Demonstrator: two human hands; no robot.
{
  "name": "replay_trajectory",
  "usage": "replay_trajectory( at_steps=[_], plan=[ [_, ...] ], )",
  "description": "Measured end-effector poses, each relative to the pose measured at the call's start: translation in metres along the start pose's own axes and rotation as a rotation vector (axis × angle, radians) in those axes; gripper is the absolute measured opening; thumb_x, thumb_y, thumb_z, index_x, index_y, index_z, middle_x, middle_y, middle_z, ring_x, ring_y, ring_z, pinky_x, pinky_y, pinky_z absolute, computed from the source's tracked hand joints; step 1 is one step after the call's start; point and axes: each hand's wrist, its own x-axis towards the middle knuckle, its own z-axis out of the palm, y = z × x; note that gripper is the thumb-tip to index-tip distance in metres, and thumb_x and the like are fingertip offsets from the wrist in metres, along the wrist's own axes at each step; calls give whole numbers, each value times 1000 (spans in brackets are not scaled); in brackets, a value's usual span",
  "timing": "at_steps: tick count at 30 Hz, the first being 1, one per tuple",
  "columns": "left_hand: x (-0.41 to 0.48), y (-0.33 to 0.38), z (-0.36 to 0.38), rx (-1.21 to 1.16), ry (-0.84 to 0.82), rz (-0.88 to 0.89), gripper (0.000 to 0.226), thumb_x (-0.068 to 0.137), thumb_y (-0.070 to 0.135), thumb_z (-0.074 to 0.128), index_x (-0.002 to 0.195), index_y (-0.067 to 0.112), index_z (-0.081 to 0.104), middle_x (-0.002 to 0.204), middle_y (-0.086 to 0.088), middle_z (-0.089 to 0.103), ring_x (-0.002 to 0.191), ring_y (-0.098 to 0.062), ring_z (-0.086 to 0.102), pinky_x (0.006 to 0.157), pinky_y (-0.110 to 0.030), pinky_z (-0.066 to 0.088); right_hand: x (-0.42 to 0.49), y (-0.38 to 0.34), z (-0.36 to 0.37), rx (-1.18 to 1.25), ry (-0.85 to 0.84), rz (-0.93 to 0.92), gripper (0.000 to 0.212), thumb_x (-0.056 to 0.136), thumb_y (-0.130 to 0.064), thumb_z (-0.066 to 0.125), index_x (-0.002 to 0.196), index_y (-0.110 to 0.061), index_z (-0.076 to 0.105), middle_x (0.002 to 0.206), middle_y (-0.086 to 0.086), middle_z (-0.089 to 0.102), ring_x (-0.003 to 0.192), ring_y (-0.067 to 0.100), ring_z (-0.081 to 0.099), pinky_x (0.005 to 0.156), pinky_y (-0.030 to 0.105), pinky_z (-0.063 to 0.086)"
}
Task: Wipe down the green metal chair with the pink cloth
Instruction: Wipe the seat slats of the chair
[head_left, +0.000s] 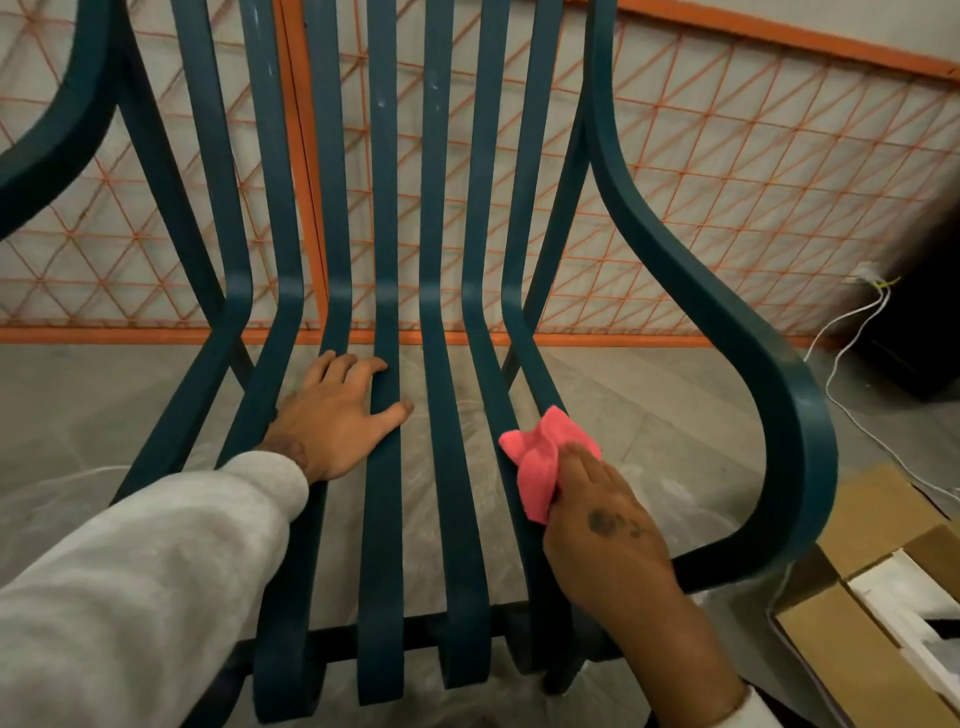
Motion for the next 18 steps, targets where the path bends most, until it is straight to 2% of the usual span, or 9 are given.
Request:
replay_trajectory(
  at_steps=[7, 8, 10, 12, 15, 18],
  plan=[
    [-1, 1, 0, 6, -1, -4, 72, 85, 73, 38, 145, 35, 26, 158, 4, 24, 149, -22, 4, 115, -56, 24, 100, -25, -7, 116, -39, 58, 58, 99, -16, 50, 153, -21, 30, 155, 7, 38, 139, 32, 39, 115, 45, 34],
    [-1, 0, 0, 8, -4, -4, 72, 85, 73, 38, 145, 35, 26, 158, 4, 23, 149, -22, 4, 115, -56, 24, 113, -31, -10, 193, -26, 81, 50, 100, -20, 49, 148, -23, 36, 148, 8, 45, 135, 33, 44, 110, 45, 38],
    [-1, 0, 0, 8, -11, -3, 73, 85, 74, 38, 146, 35, 25, 158, 4, 23, 149, -22, 4, 116, -55, 23, 133, -39, -15, 297, 23, 87, 25, 101, -30, 48, 125, -24, 50, 120, 7, 59, 115, 33, 57, 89, 41, 46],
    [0, -1, 0, 5, -8, -5, 73, 85, 74, 38, 146, 35, 26, 158, 4, 22, 149, -22, 4, 116, -55, 23, 140, -40, -14, 263, 30, 43, 15, 100, -26, 49, 115, -20, 50, 105, 5, 57, 100, 30, 59, 79, 37, 41],
    [-1, 0, 0, 2, -14, -1, 73, 85, 74, 39, 146, 35, 26, 159, 4, 22, 150, -22, 4, 116, -56, 22, 129, -32, -13, 172, 26, 3, 29, 99, -13, 52, 126, -22, 49, 115, 8, 60, 112, 30, 59, 86, 38, 46],
    [-1, 0, -1, 5, -19, -8, 73, 85, 74, 39, 146, 36, 26, 159, 4, 22, 149, -22, 4, 116, -57, 22, 99, -22, -12, 180, 7, -17, 27, 102, -22, 48, 130, -23, 51, 131, 5, 57, 124, 30, 54, 99, 40, 43]
  ],
)
